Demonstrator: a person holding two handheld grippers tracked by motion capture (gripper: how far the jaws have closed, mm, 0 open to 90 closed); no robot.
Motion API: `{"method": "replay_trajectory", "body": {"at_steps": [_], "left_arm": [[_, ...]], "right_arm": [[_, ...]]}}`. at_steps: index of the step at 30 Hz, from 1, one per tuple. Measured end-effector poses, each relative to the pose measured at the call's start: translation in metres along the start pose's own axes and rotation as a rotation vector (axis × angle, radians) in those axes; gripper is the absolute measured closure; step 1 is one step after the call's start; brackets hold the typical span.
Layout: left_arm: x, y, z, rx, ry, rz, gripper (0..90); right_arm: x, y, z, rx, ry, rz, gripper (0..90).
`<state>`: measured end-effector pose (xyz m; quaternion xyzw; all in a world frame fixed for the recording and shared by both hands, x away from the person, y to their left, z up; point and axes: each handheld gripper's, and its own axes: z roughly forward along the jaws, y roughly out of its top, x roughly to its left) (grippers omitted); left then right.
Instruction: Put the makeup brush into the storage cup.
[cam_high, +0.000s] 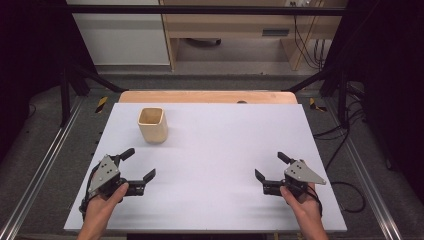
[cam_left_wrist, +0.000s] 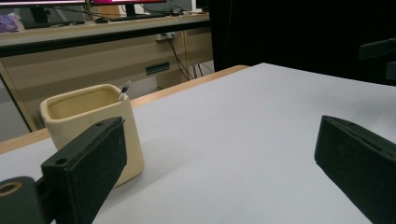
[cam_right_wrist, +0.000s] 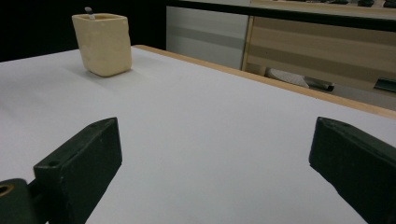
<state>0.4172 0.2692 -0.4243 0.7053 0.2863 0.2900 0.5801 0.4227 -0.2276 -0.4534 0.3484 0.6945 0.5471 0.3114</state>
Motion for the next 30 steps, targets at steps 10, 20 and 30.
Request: {"method": "replay_trajectory", "body": {"at_steps": [10,20,30], "left_arm": [[0.009,-0.012,-0.006,-0.014,0.019,-0.013,2.0],[0.016,-0.023,-0.004,-0.025,0.039,-0.015,2.1],[0.021,-0.034,-0.002,-0.030,0.050,-0.009,2.1]], "right_arm": [[0.000,-0.001,0.000,0.003,-0.001,-0.003,3.0],[0.000,-0.001,0.000,0.006,-0.004,-0.002,2.9],[-0.003,-0.002,-0.002,-0.001,-0.015,-0.013,2.9]]}}
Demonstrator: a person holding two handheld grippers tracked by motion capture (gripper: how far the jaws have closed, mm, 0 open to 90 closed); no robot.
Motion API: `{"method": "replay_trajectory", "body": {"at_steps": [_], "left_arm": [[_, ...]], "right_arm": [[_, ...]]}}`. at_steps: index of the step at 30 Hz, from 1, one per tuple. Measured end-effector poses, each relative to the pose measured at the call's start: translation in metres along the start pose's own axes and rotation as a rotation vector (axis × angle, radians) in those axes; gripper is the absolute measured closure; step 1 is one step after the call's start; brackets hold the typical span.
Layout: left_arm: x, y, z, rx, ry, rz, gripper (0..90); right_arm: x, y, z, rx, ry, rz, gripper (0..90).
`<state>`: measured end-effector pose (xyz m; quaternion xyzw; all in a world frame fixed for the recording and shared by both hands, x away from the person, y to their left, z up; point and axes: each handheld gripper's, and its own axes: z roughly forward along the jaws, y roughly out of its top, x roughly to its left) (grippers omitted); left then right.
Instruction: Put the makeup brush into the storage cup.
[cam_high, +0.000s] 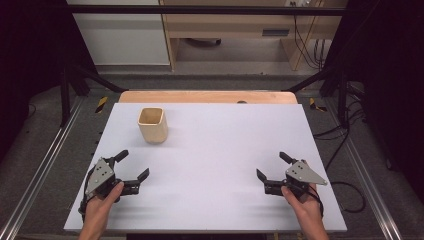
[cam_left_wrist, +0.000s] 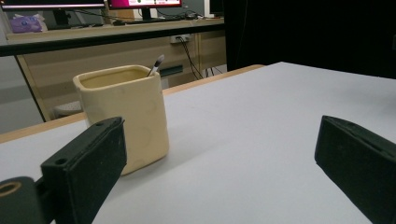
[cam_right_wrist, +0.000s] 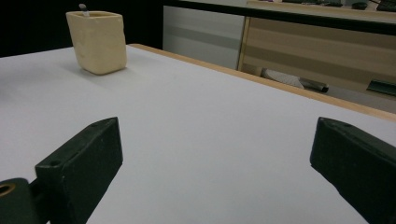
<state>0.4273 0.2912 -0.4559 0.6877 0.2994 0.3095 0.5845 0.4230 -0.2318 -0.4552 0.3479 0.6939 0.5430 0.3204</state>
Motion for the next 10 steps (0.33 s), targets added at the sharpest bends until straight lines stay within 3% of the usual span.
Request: {"method": "replay_trajectory", "body": {"at_steps": [10], "left_arm": [[0.0040,0.0001,-0.0067,-0.022,0.023,0.002,2.1]], "right_arm": [[-0.0043,-0.0030,0.0011,0.006,-0.026,-0.009,2.9]]}}
